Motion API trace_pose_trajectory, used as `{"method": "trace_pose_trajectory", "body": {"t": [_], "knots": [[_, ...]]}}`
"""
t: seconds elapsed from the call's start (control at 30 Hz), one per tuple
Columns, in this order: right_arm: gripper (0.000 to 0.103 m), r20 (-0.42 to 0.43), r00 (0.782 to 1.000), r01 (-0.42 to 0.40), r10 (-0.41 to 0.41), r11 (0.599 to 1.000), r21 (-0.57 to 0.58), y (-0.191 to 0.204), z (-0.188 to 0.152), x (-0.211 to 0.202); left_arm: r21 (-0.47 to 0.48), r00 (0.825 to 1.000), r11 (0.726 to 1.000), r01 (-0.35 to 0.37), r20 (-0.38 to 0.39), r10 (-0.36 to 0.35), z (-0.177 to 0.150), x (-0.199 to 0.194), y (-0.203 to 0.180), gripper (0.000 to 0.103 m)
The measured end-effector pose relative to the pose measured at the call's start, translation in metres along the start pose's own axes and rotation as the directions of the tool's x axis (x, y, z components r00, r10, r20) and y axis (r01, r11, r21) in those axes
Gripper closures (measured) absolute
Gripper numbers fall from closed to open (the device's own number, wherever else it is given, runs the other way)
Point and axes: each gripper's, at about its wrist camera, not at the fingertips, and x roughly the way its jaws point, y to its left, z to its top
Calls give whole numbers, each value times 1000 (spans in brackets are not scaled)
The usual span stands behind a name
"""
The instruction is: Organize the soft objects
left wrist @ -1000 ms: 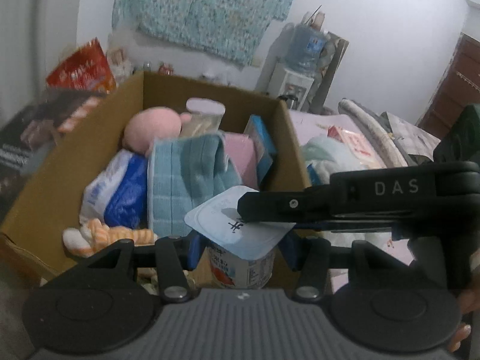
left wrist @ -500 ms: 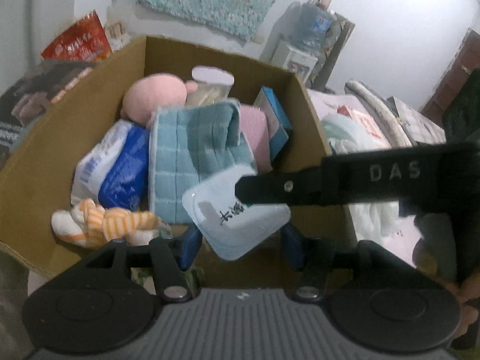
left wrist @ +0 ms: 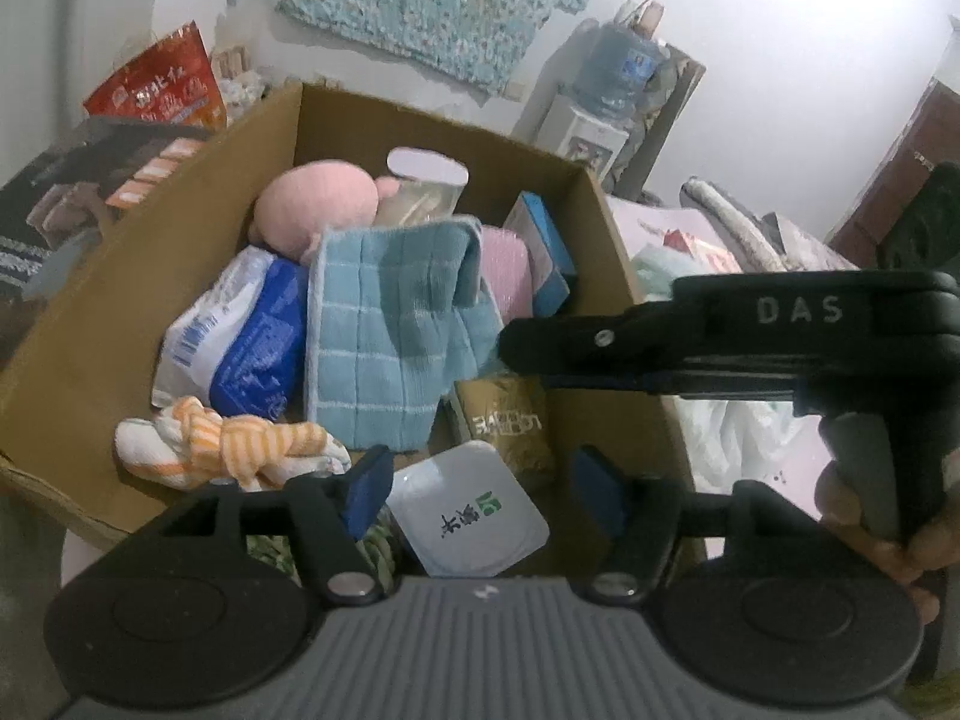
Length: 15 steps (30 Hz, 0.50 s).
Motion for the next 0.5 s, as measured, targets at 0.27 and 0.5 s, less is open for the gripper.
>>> {"method": "trace_pose_trajectory", "body": {"t": [0.27, 0.5], "knots": [[29, 204, 979, 10, -5, 1000, -26, 11, -8, -51, 45, 992, 999, -17, 128, 11, -2, -42, -6, 14], [1, 387, 906, 200, -169, 979, -42, 29, -31, -99, 119, 965, 989, -82, 257, 49, -13, -85, -7, 0]]}}
